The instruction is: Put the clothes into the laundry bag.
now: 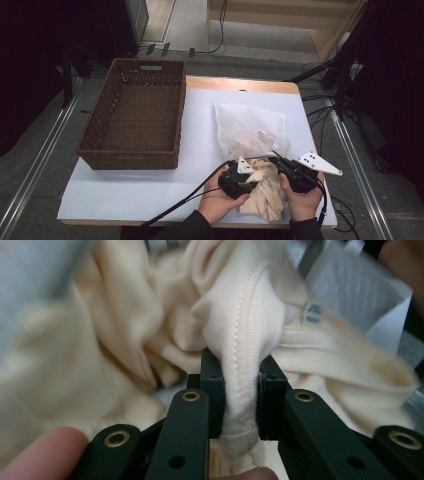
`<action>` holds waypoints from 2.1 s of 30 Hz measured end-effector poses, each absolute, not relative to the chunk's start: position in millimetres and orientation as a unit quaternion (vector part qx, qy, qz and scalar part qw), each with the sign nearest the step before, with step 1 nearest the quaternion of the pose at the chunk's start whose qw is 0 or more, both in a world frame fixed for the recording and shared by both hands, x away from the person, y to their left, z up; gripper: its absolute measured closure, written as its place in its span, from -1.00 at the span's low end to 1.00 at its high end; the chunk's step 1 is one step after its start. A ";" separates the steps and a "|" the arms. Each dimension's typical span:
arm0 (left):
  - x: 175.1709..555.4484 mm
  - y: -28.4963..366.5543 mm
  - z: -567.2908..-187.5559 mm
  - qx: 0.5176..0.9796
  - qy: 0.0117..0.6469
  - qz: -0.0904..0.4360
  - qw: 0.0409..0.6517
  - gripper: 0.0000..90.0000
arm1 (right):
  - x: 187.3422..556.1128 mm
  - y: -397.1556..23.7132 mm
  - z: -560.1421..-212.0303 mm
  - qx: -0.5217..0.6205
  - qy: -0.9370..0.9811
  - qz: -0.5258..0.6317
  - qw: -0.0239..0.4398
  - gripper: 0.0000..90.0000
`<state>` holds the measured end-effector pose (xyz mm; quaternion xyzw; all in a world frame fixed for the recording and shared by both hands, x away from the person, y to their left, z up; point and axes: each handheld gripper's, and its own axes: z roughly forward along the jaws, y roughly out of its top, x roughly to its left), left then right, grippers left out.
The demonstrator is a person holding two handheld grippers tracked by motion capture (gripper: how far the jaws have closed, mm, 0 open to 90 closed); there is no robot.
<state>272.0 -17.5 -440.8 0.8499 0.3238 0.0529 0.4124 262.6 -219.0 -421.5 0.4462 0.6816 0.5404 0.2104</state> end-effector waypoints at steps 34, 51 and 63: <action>243.2 -49.8 -471.0 0.869 0.286 0.093 0.393 -0.39 | 264.5 -221.1 -422.4 0.452 0.676 0.544 0.206 1.00; 263.3 -43.2 -455.6 0.849 0.329 0.132 0.391 0.69 | 264.1 -226.3 -421.0 0.454 0.671 0.547 0.209 1.00; 299.1 -44.1 -445.0 0.827 0.360 0.185 0.390 0.69 | 263.6 -226.8 -420.9 0.454 0.671 0.547 0.209 1.00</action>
